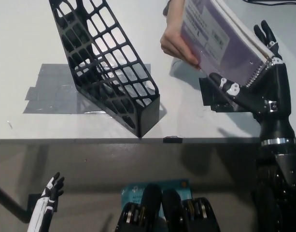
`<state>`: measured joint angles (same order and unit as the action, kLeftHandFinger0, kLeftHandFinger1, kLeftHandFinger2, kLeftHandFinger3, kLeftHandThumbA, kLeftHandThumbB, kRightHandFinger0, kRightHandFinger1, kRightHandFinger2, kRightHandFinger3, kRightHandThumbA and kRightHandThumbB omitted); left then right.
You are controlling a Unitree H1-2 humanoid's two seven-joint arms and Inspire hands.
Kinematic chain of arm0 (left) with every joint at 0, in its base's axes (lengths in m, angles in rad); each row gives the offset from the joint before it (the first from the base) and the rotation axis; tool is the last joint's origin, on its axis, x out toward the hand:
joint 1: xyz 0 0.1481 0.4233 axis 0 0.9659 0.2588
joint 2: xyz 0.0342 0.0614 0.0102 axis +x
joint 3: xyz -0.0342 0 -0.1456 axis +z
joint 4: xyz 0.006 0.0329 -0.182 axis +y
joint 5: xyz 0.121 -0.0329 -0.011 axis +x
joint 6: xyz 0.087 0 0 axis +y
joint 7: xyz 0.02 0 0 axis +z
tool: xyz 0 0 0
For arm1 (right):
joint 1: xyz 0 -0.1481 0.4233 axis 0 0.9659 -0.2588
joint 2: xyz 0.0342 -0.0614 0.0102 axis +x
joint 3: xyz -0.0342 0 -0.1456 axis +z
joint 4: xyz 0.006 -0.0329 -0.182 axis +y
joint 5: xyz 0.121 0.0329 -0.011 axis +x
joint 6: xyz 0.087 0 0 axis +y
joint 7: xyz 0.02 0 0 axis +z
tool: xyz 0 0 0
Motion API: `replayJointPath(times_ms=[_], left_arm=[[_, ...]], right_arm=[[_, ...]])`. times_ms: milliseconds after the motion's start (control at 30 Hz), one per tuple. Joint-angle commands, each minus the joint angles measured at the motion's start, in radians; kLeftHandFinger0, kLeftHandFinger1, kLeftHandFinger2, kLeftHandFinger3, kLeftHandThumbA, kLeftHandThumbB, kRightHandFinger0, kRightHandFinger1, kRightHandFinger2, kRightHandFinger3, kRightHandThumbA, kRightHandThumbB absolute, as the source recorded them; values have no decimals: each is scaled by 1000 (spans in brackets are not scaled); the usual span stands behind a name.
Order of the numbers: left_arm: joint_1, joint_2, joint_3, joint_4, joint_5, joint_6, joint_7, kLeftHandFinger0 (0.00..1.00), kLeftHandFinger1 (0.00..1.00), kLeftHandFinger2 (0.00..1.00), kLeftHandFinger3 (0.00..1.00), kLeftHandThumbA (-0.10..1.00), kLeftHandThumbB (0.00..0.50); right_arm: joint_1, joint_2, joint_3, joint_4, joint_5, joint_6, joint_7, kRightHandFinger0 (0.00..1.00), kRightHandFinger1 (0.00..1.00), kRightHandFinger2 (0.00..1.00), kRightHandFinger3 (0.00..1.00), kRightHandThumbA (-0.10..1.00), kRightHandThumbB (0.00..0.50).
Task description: A person hands a notebook to the robot and the robot grabs it with its right hand and places it in the magazine stand kept in the centre of the desk infront of it.
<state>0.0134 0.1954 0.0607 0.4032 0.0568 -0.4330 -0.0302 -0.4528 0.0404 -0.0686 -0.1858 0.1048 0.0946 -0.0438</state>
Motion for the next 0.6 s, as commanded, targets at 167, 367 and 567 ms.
replayJointPath(times_ms=[167,367,567], left_arm=[[-20,16,2,-26,5,-37,19,1000,1000,1000,1000,1000,500],[-22,18,3,-29,5,-37,17,1000,1000,1000,1000,1000,500],[-27,20,4,-22,1,-37,15,1000,1000,1000,1000,1000,500]], right_arm=[[-115,-3,17,44,-30,-1,-5,1000,1000,1000,1000,1000,270],[-143,-14,19,78,-33,-5,5,1000,1000,1000,1000,1000,256],[-153,-11,19,123,-25,-16,13,1000,1000,1000,1000,1000,244]])
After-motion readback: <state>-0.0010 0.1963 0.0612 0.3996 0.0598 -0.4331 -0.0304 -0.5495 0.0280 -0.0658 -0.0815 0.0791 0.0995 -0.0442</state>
